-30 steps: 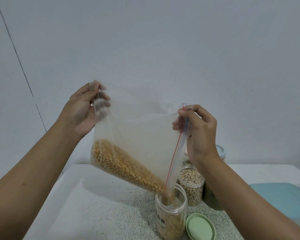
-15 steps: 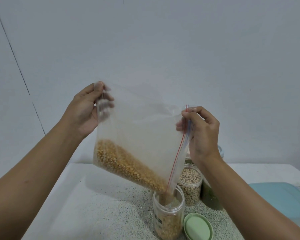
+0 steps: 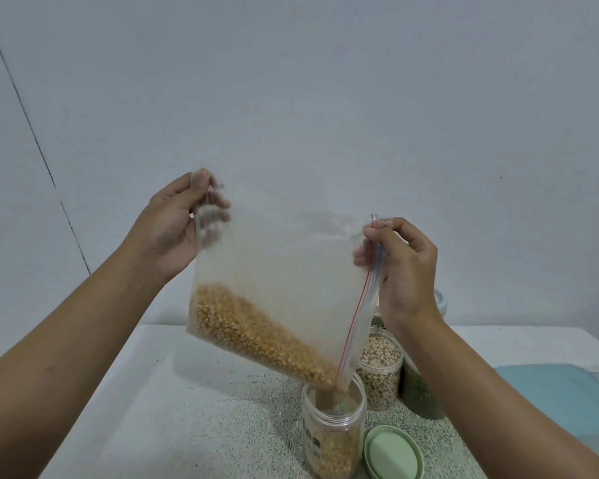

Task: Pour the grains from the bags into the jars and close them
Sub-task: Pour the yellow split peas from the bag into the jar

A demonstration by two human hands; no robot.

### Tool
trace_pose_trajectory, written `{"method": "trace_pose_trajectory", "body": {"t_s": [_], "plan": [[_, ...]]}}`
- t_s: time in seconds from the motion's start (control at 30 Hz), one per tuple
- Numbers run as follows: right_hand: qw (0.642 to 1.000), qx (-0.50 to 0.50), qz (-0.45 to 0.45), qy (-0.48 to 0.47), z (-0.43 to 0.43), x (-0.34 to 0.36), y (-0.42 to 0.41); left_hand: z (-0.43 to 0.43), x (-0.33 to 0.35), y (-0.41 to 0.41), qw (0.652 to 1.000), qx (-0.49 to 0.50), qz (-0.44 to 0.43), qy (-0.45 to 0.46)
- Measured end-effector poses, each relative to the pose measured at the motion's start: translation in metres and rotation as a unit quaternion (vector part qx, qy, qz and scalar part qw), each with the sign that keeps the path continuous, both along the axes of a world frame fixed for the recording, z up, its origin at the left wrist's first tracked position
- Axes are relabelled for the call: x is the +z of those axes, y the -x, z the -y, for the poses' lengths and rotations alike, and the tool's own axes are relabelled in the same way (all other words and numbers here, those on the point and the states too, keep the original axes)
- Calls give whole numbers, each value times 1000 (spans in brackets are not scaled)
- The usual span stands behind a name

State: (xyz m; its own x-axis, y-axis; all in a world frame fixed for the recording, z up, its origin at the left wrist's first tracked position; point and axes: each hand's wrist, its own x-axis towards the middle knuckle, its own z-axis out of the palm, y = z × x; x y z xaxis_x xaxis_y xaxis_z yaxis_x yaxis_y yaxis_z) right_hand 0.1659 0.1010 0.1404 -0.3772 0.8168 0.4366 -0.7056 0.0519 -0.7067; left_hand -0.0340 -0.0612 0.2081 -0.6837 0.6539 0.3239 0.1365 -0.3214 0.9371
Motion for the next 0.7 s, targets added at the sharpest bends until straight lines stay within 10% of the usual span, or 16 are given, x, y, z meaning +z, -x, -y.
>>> {"method": "trace_pose_trajectory", "body": {"t_s": [0.7], "plan": [[1000,6,-2,3,-4,-3,3,-1,0,-2,1000,-3,-12,2]]}}
